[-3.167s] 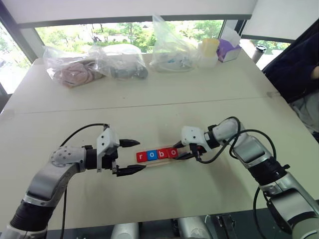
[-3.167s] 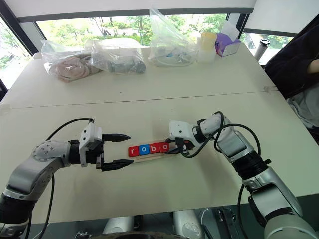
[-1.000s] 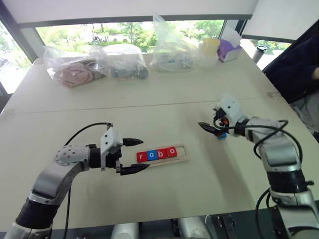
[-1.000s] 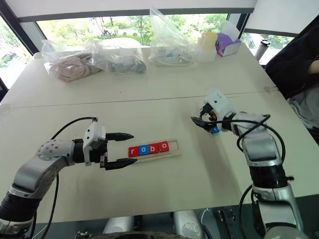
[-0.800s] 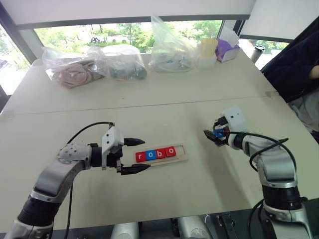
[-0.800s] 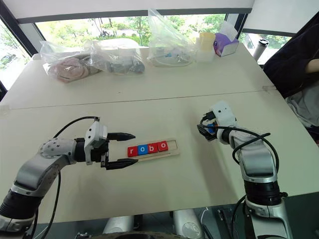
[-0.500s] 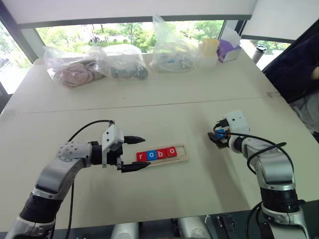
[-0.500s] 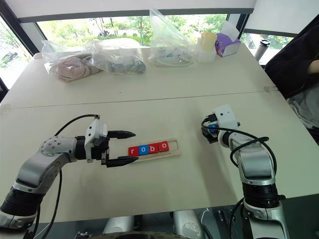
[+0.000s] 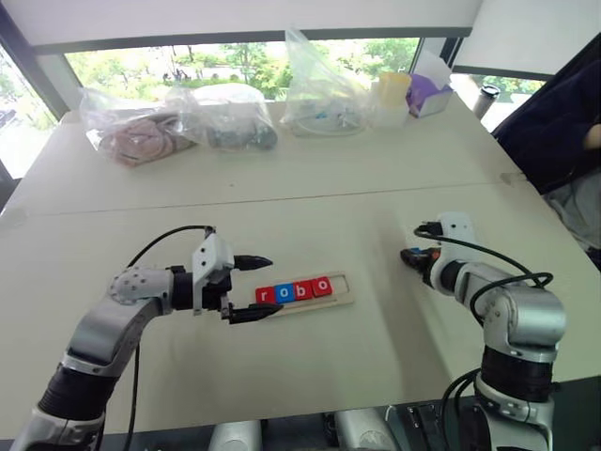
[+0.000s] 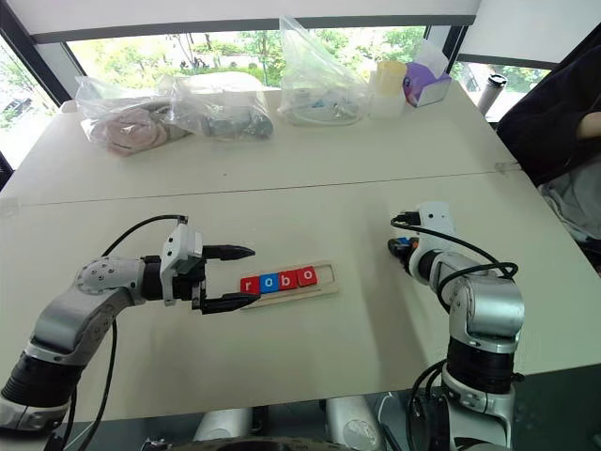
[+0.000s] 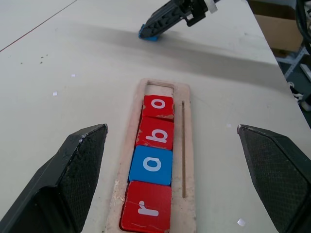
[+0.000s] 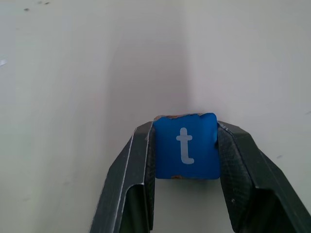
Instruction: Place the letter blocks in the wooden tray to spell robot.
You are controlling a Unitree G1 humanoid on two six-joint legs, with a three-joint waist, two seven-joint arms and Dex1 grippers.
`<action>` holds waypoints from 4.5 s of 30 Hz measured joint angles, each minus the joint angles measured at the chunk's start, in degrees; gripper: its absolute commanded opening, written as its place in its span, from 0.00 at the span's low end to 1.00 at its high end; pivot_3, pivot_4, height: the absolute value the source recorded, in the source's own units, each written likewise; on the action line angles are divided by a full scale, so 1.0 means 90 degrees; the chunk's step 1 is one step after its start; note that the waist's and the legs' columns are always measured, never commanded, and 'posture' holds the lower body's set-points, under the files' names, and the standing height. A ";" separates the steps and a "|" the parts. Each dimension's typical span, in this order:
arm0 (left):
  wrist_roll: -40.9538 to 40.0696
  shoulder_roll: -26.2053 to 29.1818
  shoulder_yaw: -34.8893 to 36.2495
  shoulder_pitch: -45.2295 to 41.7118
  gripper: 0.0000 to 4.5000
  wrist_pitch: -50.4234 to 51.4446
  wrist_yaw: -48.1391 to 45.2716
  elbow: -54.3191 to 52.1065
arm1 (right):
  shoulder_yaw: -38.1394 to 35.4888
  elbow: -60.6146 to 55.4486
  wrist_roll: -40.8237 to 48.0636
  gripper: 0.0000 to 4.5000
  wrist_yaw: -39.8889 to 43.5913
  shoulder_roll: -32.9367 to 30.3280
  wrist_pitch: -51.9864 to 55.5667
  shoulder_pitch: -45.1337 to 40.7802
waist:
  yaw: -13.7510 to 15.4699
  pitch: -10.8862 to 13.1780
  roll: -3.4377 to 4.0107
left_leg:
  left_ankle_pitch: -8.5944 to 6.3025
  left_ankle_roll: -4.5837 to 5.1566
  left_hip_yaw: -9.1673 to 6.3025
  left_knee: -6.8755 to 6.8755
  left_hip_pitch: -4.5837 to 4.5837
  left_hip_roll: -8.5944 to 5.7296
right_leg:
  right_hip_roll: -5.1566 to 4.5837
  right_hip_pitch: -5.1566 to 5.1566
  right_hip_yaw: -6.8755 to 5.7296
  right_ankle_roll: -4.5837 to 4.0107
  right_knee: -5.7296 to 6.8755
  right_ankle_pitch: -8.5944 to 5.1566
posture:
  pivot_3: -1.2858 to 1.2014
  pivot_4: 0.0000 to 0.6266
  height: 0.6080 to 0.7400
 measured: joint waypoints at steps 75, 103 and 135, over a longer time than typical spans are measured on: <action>-0.0134 -0.0061 -0.0111 0.0170 1.00 -0.0013 0.0173 -0.0272 | 0.3636 0.3296 -0.0235 0.26 0.6802 -0.3331 -0.7674 -0.1126 | 0.0031 0.0012 -0.0001 | -0.0001 0.0002 0.0009 0.0011 0.0005 0.0000 | -0.0008 0.0018 -0.0001 0.0008 -0.0024 0.0010 | 0.52 0.24 1.00; -0.0135 -0.0072 -0.0111 0.0232 1.00 -0.0013 0.0343 -0.0317 | 0.4113 0.3444 -0.0570 0.26 0.6637 -0.2873 -0.7542 -0.1303 | 0.0031 0.0012 -0.0001 | -0.0001 0.0002 0.0009 0.0014 0.0004 -0.0001 | -0.0009 0.0018 -0.0001 0.0008 -0.0023 0.0010 | 0.52 0.24 1.00; -0.0163 0.0015 -0.0074 0.0326 1.00 0.0165 0.0478 -0.0435 | 0.3452 0.2569 -0.0196 1.00 0.6371 -0.3103 -0.6509 -0.1208 | 0.0054 0.0011 -0.0002 | -0.0001 0.0002 0.0001 0.0013 -0.0002 -0.0001 | -0.0011 0.0016 -0.0005 0.0010 -0.0023 0.0010 | 0.52 0.24 1.00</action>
